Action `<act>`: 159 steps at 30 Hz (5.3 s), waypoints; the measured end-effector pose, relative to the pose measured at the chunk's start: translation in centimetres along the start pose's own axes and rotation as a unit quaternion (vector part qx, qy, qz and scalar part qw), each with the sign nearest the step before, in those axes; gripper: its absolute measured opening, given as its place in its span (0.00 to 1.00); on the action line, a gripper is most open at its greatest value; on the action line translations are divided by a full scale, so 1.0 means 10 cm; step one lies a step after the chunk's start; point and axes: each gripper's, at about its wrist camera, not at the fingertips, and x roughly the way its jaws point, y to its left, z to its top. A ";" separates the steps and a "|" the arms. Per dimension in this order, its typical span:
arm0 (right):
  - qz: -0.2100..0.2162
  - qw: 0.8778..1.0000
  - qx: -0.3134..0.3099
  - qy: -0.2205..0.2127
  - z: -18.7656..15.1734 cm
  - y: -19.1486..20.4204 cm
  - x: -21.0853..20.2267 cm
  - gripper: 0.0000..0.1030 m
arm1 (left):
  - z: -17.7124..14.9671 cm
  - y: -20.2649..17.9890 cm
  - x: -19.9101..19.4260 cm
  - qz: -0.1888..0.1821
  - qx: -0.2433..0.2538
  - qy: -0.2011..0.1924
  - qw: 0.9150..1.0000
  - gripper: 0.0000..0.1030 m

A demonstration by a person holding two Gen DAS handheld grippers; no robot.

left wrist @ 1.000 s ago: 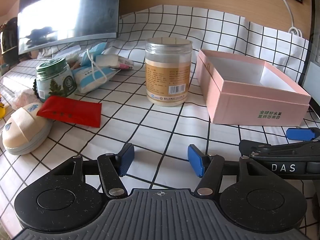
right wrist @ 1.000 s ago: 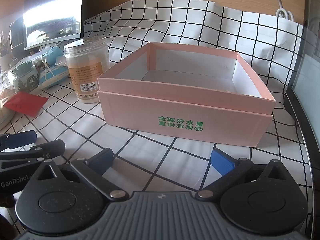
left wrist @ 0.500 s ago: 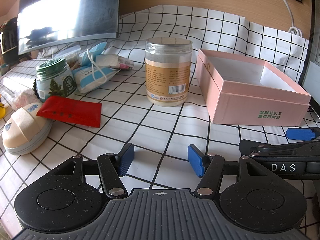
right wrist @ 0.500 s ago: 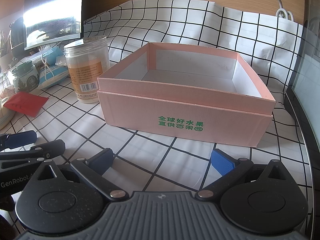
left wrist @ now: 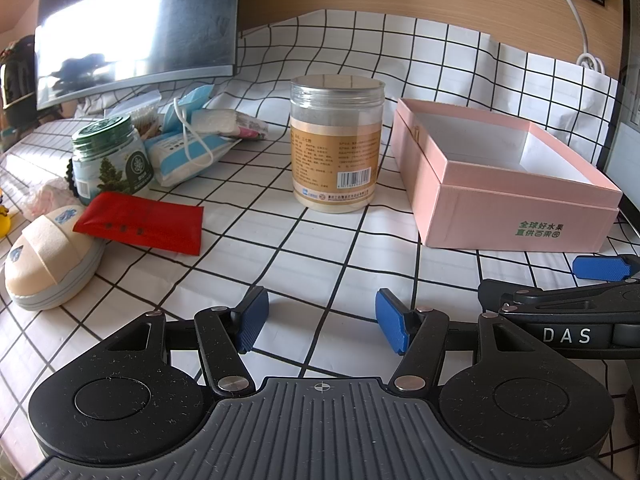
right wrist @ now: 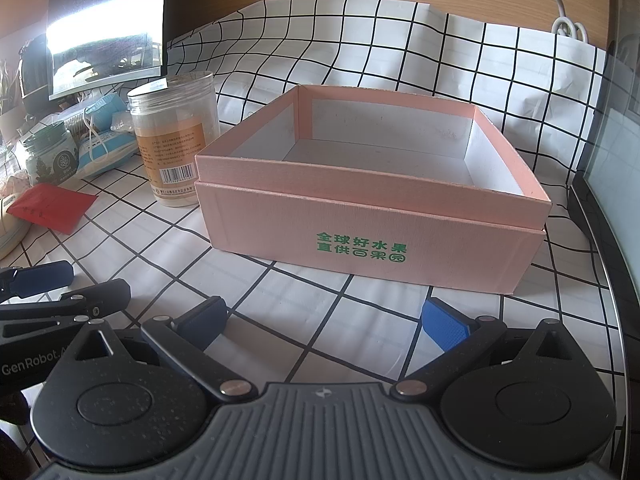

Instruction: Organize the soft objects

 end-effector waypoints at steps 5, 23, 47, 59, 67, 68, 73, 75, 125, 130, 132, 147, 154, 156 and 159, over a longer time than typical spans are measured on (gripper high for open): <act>0.000 1.000 0.000 0.000 0.00 0.00 0.00 1.00 | 0.00 0.00 0.00 0.000 0.000 0.000 1.000 0.63; 0.000 1.000 0.000 0.000 0.00 0.00 0.00 1.00 | 0.00 0.00 0.00 0.000 0.000 0.000 1.000 0.63; 0.000 1.000 0.000 0.000 0.00 0.00 0.00 1.00 | 0.00 0.00 0.00 0.001 0.001 0.000 1.000 0.63; 0.008 0.997 -0.006 0.071 0.16 -0.01 0.08 1.00 | 0.01 0.17 -0.01 -0.049 -0.014 -0.004 0.999 0.60; 0.028 0.990 -0.035 0.134 0.23 0.18 0.07 1.00 | 0.48 1.02 -0.33 -0.143 -0.011 -0.006 0.990 0.56; 0.023 0.989 -0.041 0.141 0.25 0.23 0.06 1.00 | 0.57 1.19 -0.40 -0.137 -0.003 -0.020 0.990 0.56; 0.002 0.993 -0.084 0.081 0.55 0.86 -0.30 0.99 | 0.96 2.37 -0.57 -0.057 0.052 -0.069 0.995 0.58; 0.013 0.994 -0.088 0.064 0.71 1.11 -0.38 0.99 | 1.08 2.95 -0.52 -0.006 0.063 -0.064 0.996 0.56; 0.247 0.943 -0.211 0.074 2.59 3.97 -0.12 0.13 | 1.57 4.54 -0.27 -0.072 -0.126 0.030 0.989 0.29; 0.223 0.958 -0.179 0.034 2.82 3.48 -0.44 0.13 | 1.89 4.27 -0.37 -0.084 -0.121 0.016 0.989 0.29; 0.213 0.963 -0.166 0.021 2.85 3.25 -0.54 0.13 | 2.01 4.10 -0.40 -0.094 -0.110 0.012 0.989 0.29; 0.034 0.996 -0.016 -0.078 2.60 1.01 -1.21 0.13 | 2.55 1.76 -0.17 -0.258 0.008 0.054 0.965 0.30; -0.028 0.995 0.072 -0.068 2.28 0.03 -1.25 0.14 | 2.47 0.25 0.11 -0.365 0.076 0.103 0.922 0.31; -0.036 0.993 0.093 -0.062 2.25 -0.12 -1.19 0.14 | 2.38 -0.11 0.24 -0.383 0.087 0.118 0.912 0.33; -0.034 0.990 0.130 -0.038 2.20 -0.35 -1.00 0.21 | 2.07 -0.64 0.59 -0.378 0.119 0.150 0.906 0.36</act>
